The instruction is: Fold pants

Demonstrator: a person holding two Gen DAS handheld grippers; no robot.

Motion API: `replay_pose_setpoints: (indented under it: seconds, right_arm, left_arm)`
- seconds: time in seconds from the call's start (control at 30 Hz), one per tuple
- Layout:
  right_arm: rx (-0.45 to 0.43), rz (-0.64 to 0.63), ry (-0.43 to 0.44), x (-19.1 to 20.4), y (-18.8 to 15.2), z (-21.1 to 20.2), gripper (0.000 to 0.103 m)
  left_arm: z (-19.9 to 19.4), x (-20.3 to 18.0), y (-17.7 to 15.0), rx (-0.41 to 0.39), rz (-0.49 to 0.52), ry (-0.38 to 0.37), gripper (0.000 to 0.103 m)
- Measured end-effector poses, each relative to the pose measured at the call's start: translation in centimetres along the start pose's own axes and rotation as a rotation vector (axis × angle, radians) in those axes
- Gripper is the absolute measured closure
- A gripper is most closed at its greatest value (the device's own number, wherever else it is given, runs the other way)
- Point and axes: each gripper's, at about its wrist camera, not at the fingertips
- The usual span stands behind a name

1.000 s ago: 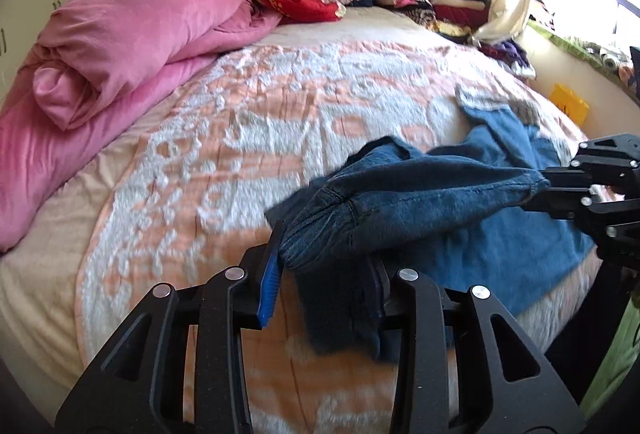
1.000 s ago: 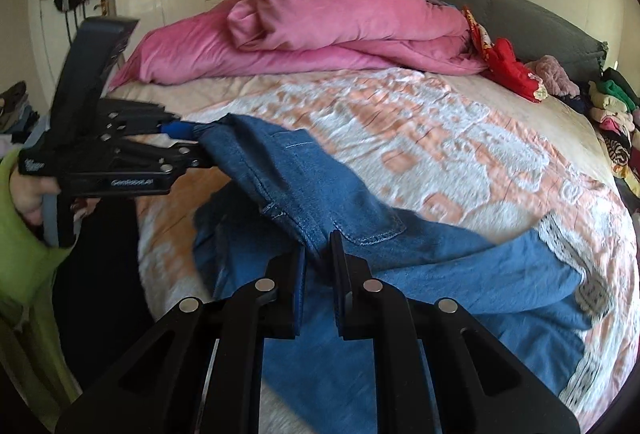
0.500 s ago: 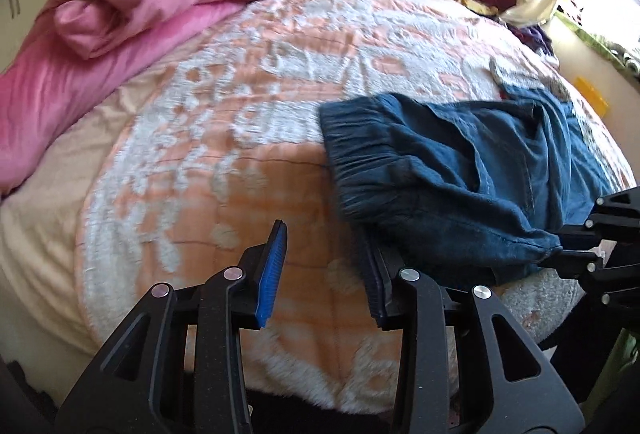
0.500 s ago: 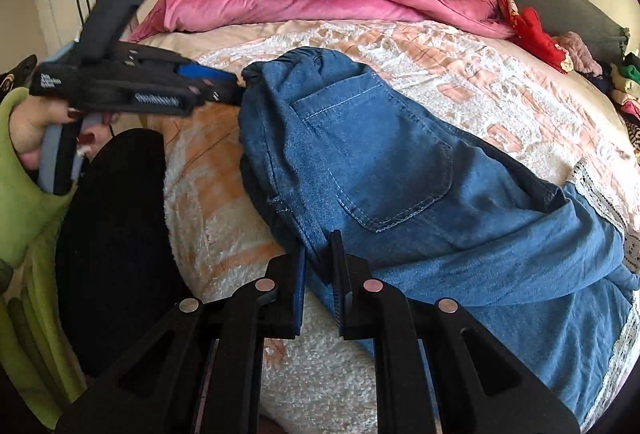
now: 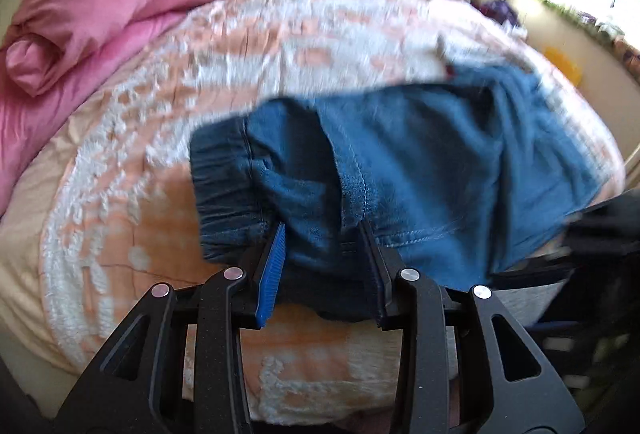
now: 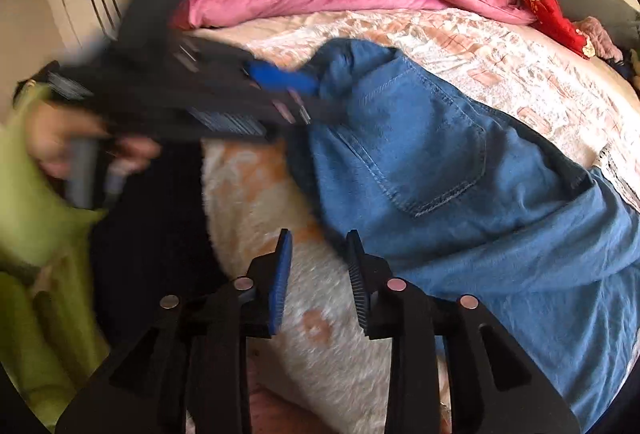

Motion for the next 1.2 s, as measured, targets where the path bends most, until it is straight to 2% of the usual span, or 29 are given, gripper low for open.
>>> replay_pose_setpoints:
  seconds: [0.1,0.23,0.3,0.37,0.43,0.47,0.63,0.73,0.83,0.87,0.97,1.03,1.2]
  right_arm:
    - [-0.054,0.02,-0.029,-0.7,0.2,-2.2,0.061]
    - [-0.093,0.097,-0.104,-2.4,2.0,-2.1,0.058]
    - [-0.064,0.127,-0.131,-2.9,2.4,-0.8,0.058]
    - [0.006,0.148,-0.159,-3.3,2.1,1.5,0.058]
    - [0.128,0.156,-0.187,-3.5,0.8,4.3,0.058]
    - [0.132,0.171,-0.179,-3.7,0.4,4.8,0.057]
    - [0.087,0.225,-0.132,-4.7,0.2,2.8,0.056]
    - [0.028,0.251,-0.134,-5.5,0.0,0.6,0.046]
    - [-0.009,0.279,-0.163,-6.7,-0.1,-1.5,0.042]
    - [-0.018,0.29,-0.174,-6.7,0.0,-2.0,0.038]
    - [-0.051,0.328,-0.21,-7.7,-0.3,-3.9,0.036]
    - [-0.069,0.359,-0.234,-8.9,-0.5,-4.8,0.031]
    - [-0.119,0.434,-0.303,-11.5,-1.8,-7.6,0.027]
  left_arm:
    - [0.2,0.2,-0.5,-0.015,0.0,-0.005,0.075]
    - [0.1,0.3,-0.7,-0.023,0.001,-0.011,0.075]
    - [0.0,0.4,-0.8,-0.028,-0.004,-0.016,0.075]
    - [-0.1,0.2,-0.9,-0.031,-0.005,-0.016,0.075]
    - [-0.1,0.2,-0.9,-0.032,-0.004,-0.019,0.075]
    - [-0.1,0.2,-0.9,-0.032,-0.006,-0.027,0.075]
    - [-0.1,0.1,-0.8,-0.038,-0.012,-0.022,0.075]
    - [-0.8,0.0,-0.7,-0.053,-0.02,-0.028,0.075]
    - [-1.5,-0.1,-0.6,-0.066,-0.029,-0.034,0.075]
    - [-1.8,-0.2,-0.5,-0.072,-0.029,-0.035,0.075]
    - [-2.8,-0.7,-0.2,-0.097,-0.025,-0.029,0.074]
    - [-3.6,-1.2,0.1,-0.114,-0.021,-0.031,0.067]
    - [-4.6,-2.5,0.8,-0.139,0.0,-0.038,0.064]
Point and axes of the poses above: each gripper's, at about its wrist camera, not at the fingertips, and z roughly the way its jaws point, x to its left, y to its top, and after that the axes turned 14 degrees about -y, right-handed
